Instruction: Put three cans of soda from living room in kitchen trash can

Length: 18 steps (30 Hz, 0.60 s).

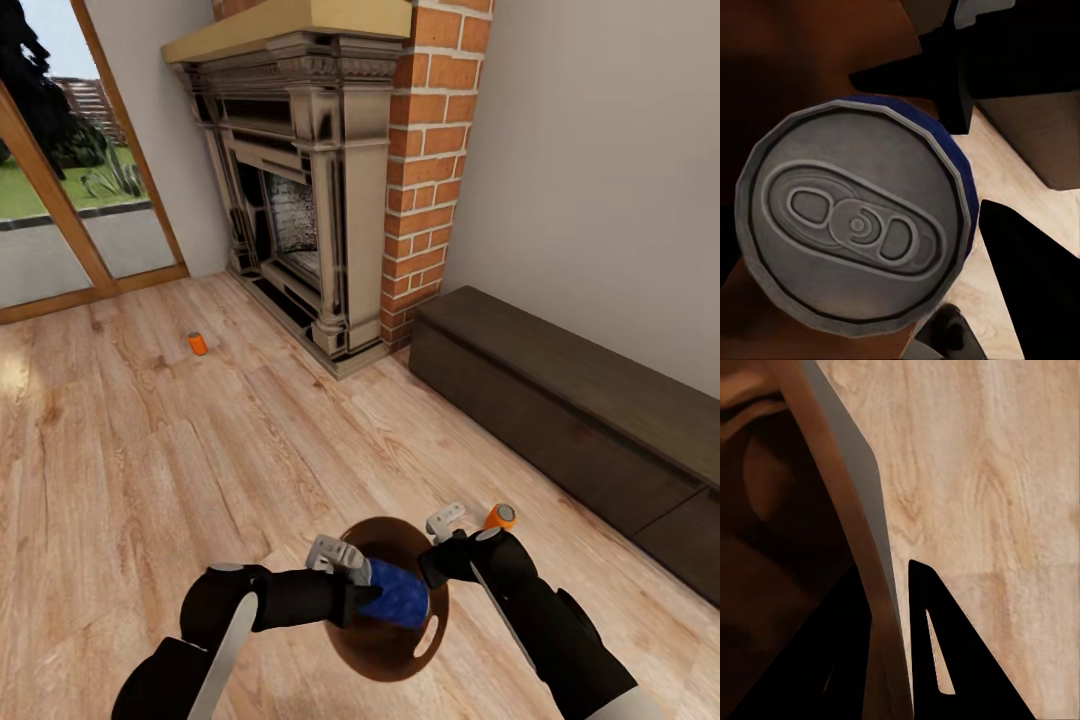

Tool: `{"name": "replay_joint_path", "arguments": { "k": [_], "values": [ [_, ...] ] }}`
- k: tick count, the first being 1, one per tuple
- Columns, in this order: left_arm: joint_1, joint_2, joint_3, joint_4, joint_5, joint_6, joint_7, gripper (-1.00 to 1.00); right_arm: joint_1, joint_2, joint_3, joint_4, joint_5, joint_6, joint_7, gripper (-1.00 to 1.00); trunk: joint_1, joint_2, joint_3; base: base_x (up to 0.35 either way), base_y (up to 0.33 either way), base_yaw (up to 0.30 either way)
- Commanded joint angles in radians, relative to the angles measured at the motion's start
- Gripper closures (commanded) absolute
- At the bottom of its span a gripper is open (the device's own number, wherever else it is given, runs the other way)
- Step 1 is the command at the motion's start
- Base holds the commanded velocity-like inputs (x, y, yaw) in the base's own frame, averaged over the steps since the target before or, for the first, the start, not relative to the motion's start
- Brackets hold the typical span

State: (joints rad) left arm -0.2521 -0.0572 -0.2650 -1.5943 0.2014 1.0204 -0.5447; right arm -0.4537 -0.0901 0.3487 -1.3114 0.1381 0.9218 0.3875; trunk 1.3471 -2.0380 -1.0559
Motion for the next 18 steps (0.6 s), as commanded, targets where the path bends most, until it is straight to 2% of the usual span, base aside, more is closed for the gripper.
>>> {"name": "replay_joint_path", "arguments": {
  "k": [1, 4, 5, 7, 11, 18],
  "values": [
    [0.000, 0.000, -0.003, 0.000, 0.001, 0.000, 0.022, 1.00, 0.000, 0.003, 0.002, 0.000, -0.015, 0.004, 0.004, 1.00, 0.000, 0.000, 0.000, 0.000, 0.000, 0.000],
    [0.000, -0.001, -0.008, -0.001, 0.001, 0.000, 0.064, 1.00, 0.000, 0.005, 0.003, 0.001, -0.012, 0.004, 0.004, 1.00, 0.000, 0.000, 0.000, 0.000, 0.000, 0.000],
    [0.000, 0.000, -0.011, -0.001, 0.001, 0.000, 0.099, 1.00, 0.000, 0.006, 0.003, 0.001, -0.011, 0.004, 0.004, 1.00, 0.000, 0.000, 0.000, 0.000, 0.000, 0.000],
    [0.000, 0.000, -0.041, -0.001, 0.001, 0.000, 0.179, 1.00, 0.000, 0.007, 0.004, 0.001, -0.009, 0.005, 0.004, 1.00, 0.000, 0.000, 0.000, 0.000, 0.000, 0.000],
    [0.000, -0.001, -0.106, 0.000, 0.002, 0.000, 0.296, 1.00, 0.000, 0.008, 0.004, 0.001, -0.005, 0.005, 0.004, 1.00, 0.000, 0.000, 0.000, 0.000, 0.000, 0.000],
    [0.000, -0.007, -0.151, 0.002, 0.001, 0.000, 0.389, 1.00, 0.000, 0.011, 0.005, -0.011, -0.004, 0.006, 0.004, 1.00, 0.000, 0.000, 0.000, 0.000, 0.000, 0.000]
  ]
}}
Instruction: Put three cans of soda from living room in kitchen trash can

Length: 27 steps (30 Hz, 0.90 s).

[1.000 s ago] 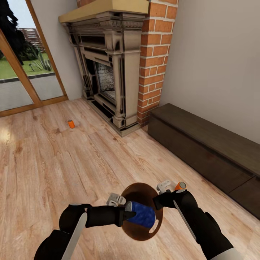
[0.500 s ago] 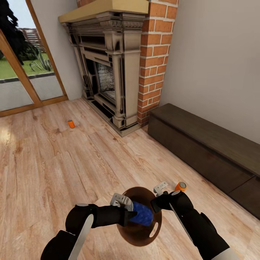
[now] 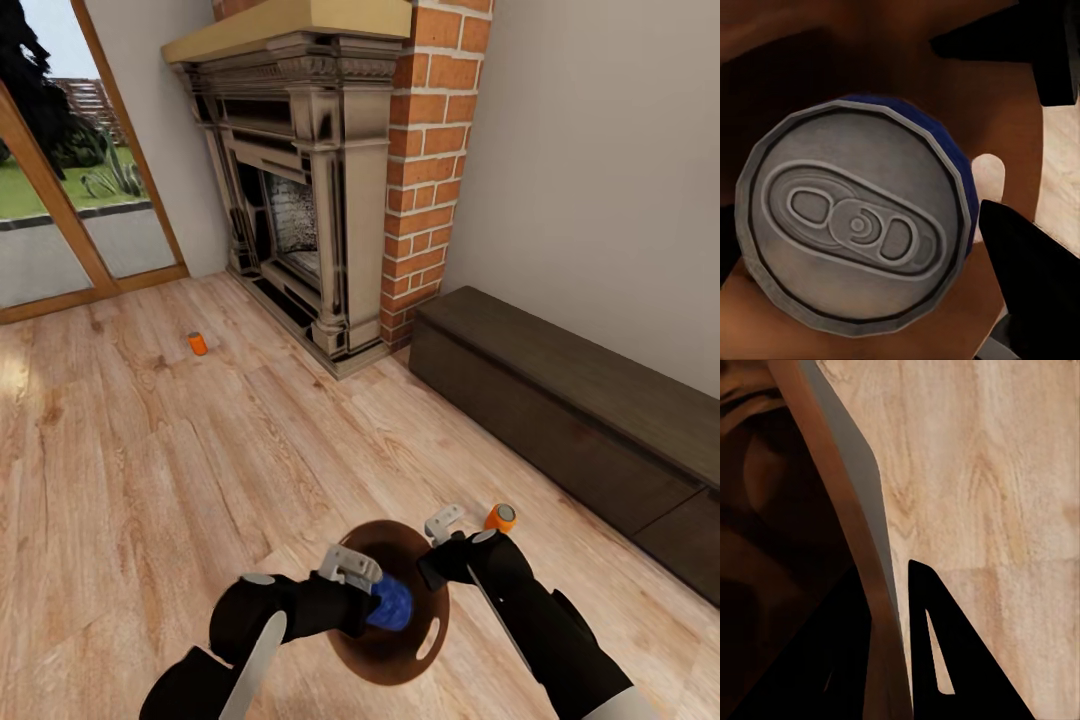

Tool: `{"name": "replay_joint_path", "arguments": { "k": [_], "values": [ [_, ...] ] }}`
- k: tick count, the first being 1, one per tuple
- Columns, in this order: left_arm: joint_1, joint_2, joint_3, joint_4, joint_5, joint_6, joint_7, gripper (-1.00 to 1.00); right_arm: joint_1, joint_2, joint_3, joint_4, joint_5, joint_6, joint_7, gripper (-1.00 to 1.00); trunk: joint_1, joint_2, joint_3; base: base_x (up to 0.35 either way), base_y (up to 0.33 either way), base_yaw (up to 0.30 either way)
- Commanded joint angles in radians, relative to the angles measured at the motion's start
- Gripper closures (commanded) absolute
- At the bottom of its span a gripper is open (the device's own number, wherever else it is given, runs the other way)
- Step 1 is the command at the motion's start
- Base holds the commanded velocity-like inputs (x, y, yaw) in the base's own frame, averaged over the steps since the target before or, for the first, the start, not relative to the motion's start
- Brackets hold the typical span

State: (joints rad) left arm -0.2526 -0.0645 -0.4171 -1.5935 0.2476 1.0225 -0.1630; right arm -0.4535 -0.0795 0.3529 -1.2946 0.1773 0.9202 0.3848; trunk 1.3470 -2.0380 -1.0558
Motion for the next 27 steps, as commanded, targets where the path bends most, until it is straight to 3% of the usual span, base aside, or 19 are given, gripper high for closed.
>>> {"name": "replay_joint_path", "arguments": {
  "k": [1, 13, 14, 27],
  "values": [
    [0.000, -0.004, -0.007, 0.002, -0.045, -0.002, 0.021, 1.00, -0.001, 0.003, 0.001, -0.029, -0.043, 0.008, 0.006, 1.00, 0.000, 0.000, 0.000, 0.000, 0.000, 0.000],
    [0.000, -0.019, -0.037, 0.007, -0.045, -0.003, 0.085, 1.00, -0.001, 0.014, 0.008, -0.045, -0.042, 0.009, 0.006, 1.00, 0.000, 0.000, 0.000, 0.000, 0.000, 0.000],
    [0.000, -0.020, -0.037, 0.007, -0.045, -0.003, 0.086, -1.00, -0.001, 0.015, 0.008, -0.046, -0.042, 0.009, 0.006, 1.00, 0.000, 0.000, 0.000, 0.000, 0.000, 0.000],
    [0.002, -0.015, -0.040, 0.007, -0.045, -0.018, 0.092, -1.00, 0.001, 0.020, 0.009, -0.046, -0.042, 0.010, 0.006, 1.00, 0.000, 0.000, 0.000, 0.000, 0.000, 0.000]
  ]
}}
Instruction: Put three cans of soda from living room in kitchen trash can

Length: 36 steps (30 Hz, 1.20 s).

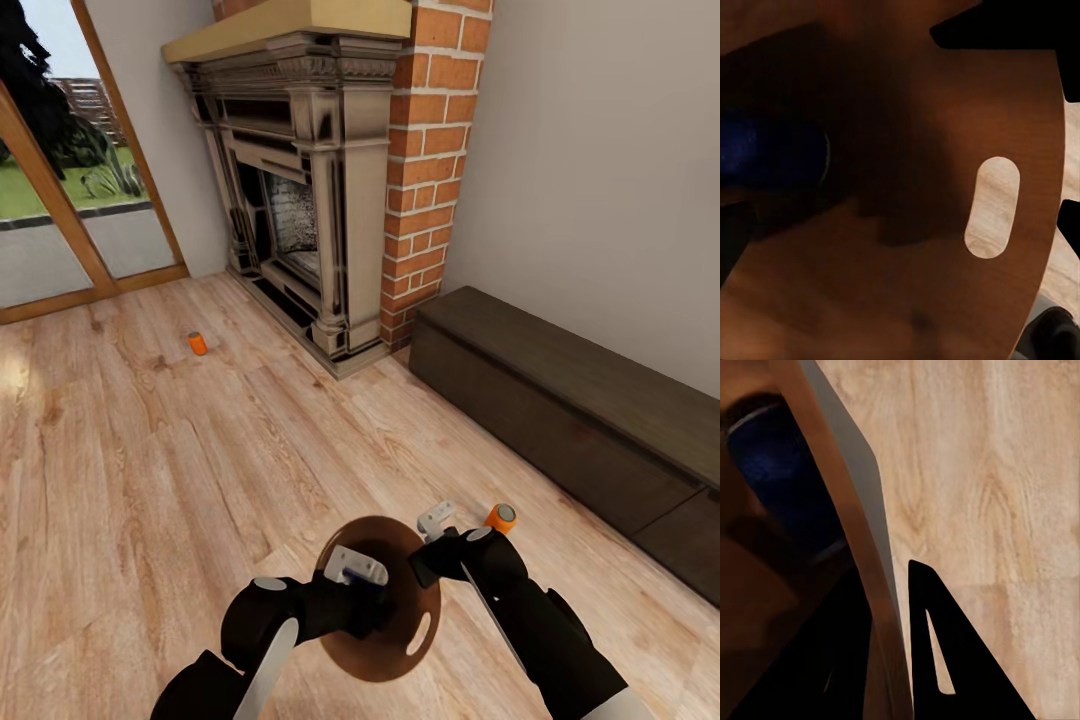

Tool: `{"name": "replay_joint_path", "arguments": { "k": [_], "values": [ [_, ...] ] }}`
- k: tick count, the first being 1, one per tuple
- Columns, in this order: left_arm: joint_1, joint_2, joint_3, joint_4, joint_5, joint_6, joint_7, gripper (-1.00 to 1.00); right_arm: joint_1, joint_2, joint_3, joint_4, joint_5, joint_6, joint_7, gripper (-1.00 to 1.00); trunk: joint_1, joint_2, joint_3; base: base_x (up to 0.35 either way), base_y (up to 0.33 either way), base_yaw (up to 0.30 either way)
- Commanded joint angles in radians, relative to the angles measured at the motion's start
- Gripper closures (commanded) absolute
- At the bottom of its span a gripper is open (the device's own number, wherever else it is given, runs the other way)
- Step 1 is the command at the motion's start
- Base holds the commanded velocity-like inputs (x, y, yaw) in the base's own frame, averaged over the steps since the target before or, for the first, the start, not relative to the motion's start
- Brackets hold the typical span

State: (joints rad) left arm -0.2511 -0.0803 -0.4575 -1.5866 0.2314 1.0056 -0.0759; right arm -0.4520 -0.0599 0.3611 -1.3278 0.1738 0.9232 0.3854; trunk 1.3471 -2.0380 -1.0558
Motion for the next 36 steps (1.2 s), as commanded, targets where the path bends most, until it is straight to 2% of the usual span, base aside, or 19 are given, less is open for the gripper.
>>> {"name": "replay_joint_path", "arguments": {
  "k": [1, 6, 12, 15, 16, 17, 18, 19, 20, 22, 23, 24, 25, 26, 29, 31, 32, 33, 36],
  "values": [
    [0.001, 0.002, 0.001, -0.002, -0.029, 0.000, 0.003, -1.00, 0.000, 0.000, 0.001, -0.013, -0.039, 0.018, 0.006, 1.00, 0.000, 0.000, 0.000, 0.000, 0.000, 0.000],
    [0.005, 0.009, 0.003, -0.008, -0.022, 0.008, -0.013, -1.00, 0.000, 0.000, -0.001, -0.012, -0.039, 0.053, 0.006, 1.00, 0.000, 0.000, 0.000, 0.000, 0.000, 0.000],
    [0.014, 0.012, 0.007, -0.010, -0.017, 0.032, -0.126, -1.00, 0.000, 0.000, -0.003, -0.011, -0.039, 0.060, 0.006, 1.00, 0.000, 0.000, 0.000, 0.000, 0.000, 0.000],
    [0.014, 0.012, 0.016, -0.010, -0.016, 0.042, -0.287, -1.00, 0.000, 0.000, -0.004, -0.011, -0.040, 0.061, 0.006, 1.00, 0.000, 0.000, 0.000, 0.000, 0.000, 0.000],
    [0.014, 0.014, 0.022, -0.010, -0.015, 0.042, -0.385, -1.00, -0.001, 0.000, -0.005, -0.011, -0.040, 0.061, 0.006, 1.00, 0.000, 0.000, 0.000, 0.000, 0.000, 0.000],
    [0.013, 0.016, 0.029, -0.010, -0.016, 0.042, -0.436, -1.00, -0.001, 0.000, -0.005, -0.011, -0.040, 0.061, 0.006, 1.00, 0.000, 0.000, 0.000, 0.000, 0.000, 0.000],
    [0.012, 0.033, 0.063, -0.010, -0.015, 0.042, -0.543, -1.00, -0.002, 0.000, -0.005, -0.011, -0.039, 0.061, 0.006, 1.00, 0.000, 0.000, 0.000, 0.000, 0.000, 0.000],
    [0.011, 0.044, 0.083, -0.010, -0.015, 0.042, -0.590, -1.00, -0.002, 0.000, -0.005, -0.011, -0.039, 0.062, 0.006, 1.00, 0.000, 0.000, 0.000, 0.000, 0.000, 0.000],
    [0.011, 0.067, 0.130, -0.010, -0.015, 0.042, -0.679, -1.00, -0.002, 0.000, -0.005, -0.011, -0.039, 0.062, 0.006, 1.00, 0.000, 0.000, 0.000, 0.000, 0.000, 0.000],
    [0.011, 0.090, 0.180, -0.010, -0.015, 0.042, -0.766, -1.00, -0.001, 0.000, -0.005, -0.011, -0.040, 0.062, 0.006, 1.00, 0.000, 0.000, 0.000, 0.000, 0.000, 0.000],
    [0.010, 0.109, 0.227, -0.010, -0.015, 0.042, -0.850, -1.00, -0.001, 0.000, -0.005, -0.010, -0.040, 0.062, 0.006, 1.00, 0.000, 0.000, 0.000, 0.000, 0.000, 0.000],
    [0.008, 0.133, 0.308, -0.010, -0.015, 0.042, -0.974, -1.00, -0.002, -0.001, -0.005, -0.010, -0.040, 0.062, 0.006, 1.00, 0.000, 0.000, 0.000, 0.000, 0.000, 0.000],
    [0.007, 0.141, 0.336, -0.010, -0.015, 0.042, -1.012, -1.00, -0.002, -0.001, -0.005, -0.010, -0.040, 0.062, 0.006, 1.00, 0.000, 0.000, 0.000, 0.000, 0.000, 0.000],
    [0.006, 0.162, 0.392, -0.010, -0.015, 0.042, -1.080, -1.00, -0.002, -0.001, -0.006, -0.010, -0.040, 0.062, 0.006, 1.00, 0.000, 0.000, 0.000, 0.000, 0.000, 0.000],
    [0.005, 0.199, 0.474, -0.010, -0.015, 0.042, -1.172, -1.00, -0.001, -0.001, -0.006, -0.010, -0.040, 0.062, 0.006, 1.00, 0.000, 0.000, 0.000, 0.000, 0.000, 0.000],
    [0.004, 0.250, 0.575, -0.009, -0.013, 0.042, -1.290, -1.00, -0.001, 0.000, -0.005, -0.010, -0.040, 0.061, 0.006, 1.00, 0.000, 0.000, 0.000, 0.000, 0.000, 0.000],
    [0.004, 0.260, 0.597, -0.009, -0.013, 0.042, -1.317, -1.00, -0.001, 0.000, -0.004, -0.010, -0.040, 0.061, 0.006, 1.00, 0.000, 0.000, 0.000, 0.000, 0.000, 0.000],
    [0.003, 0.280, 0.645, -0.008, -0.011, 0.042, -1.372, -1.00, -0.001, 0.000, -0.004, -0.009, -0.040, 0.061, 0.006, 1.00, 0.000, 0.000, 0.000, 0.000, 0.000, 0.000],
    [0.003, 0.319, 0.736, -0.007, -0.008, 0.042, -1.460, -1.00, -0.001, 0.000, -0.004, -0.009, -0.040, 0.060, 0.006, 1.00, 0.000, 0.000, 0.000, 0.000, 0.000, 0.000]
  ]
}}
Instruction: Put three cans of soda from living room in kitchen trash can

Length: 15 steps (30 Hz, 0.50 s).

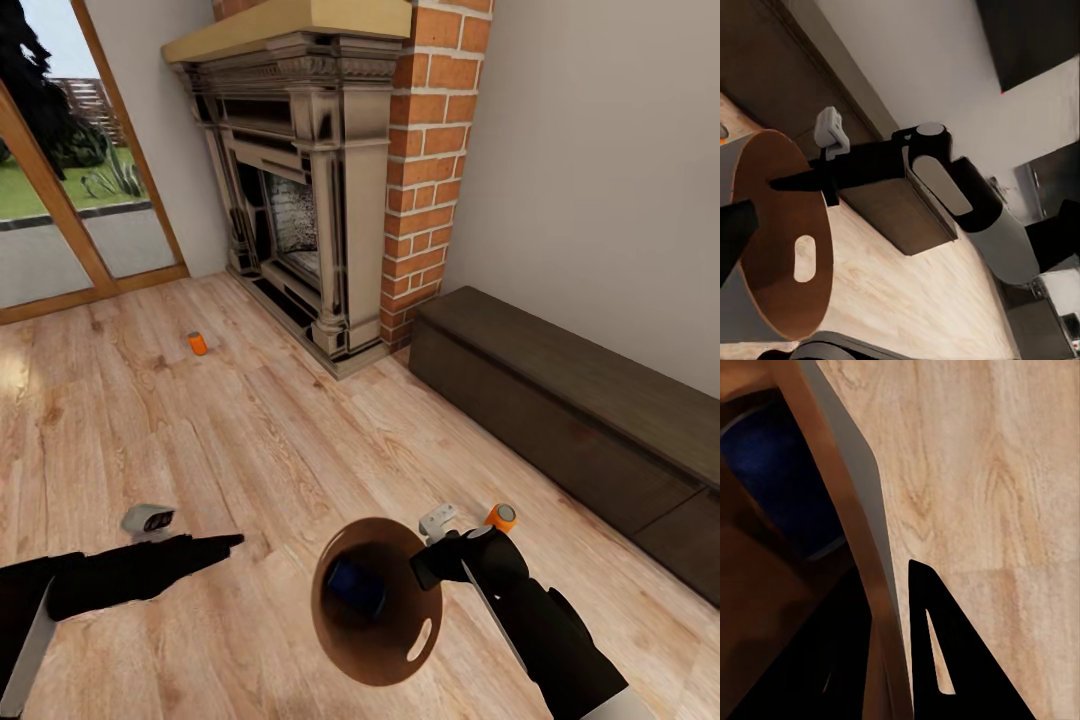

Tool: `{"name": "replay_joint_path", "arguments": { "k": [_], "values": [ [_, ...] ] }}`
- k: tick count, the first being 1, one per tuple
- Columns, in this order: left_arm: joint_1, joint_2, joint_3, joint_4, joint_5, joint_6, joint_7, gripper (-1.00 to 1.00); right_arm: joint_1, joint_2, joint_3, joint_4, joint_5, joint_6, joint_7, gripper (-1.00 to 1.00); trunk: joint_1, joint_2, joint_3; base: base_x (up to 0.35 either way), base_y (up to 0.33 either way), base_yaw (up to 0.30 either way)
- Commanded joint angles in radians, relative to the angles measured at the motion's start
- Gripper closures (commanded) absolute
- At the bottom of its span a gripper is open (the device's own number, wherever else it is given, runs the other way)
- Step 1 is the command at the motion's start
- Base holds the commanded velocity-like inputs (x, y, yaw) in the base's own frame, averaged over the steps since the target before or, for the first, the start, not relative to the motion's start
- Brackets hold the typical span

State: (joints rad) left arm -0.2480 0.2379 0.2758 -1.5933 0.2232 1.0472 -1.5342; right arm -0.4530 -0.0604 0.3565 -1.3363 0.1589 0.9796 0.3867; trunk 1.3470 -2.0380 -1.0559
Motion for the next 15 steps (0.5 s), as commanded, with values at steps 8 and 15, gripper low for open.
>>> {"name": "replay_joint_path", "arguments": {
  "k": [8, 15],
  "values": [
    [0.004, 0.024, 0.091, 0.005, -0.030, -0.042, 0.114, -1.00, 0.001, -0.001, -0.007, -0.001, -0.025, 0.005, 0.004, 1.00, 0.000, 0.000, 0.000, 0.000, 0.000, 0.000],
    [0.008, 0.023, 0.093, 0.010, -0.040, -0.193, 0.416, -1.00, 0.004, -0.013, -0.013, -0.005, -0.028, -0.003, 0.014, 1.00, 0.000, 0.000, 0.000, 0.000, 0.000, 0.000]
  ]
}}
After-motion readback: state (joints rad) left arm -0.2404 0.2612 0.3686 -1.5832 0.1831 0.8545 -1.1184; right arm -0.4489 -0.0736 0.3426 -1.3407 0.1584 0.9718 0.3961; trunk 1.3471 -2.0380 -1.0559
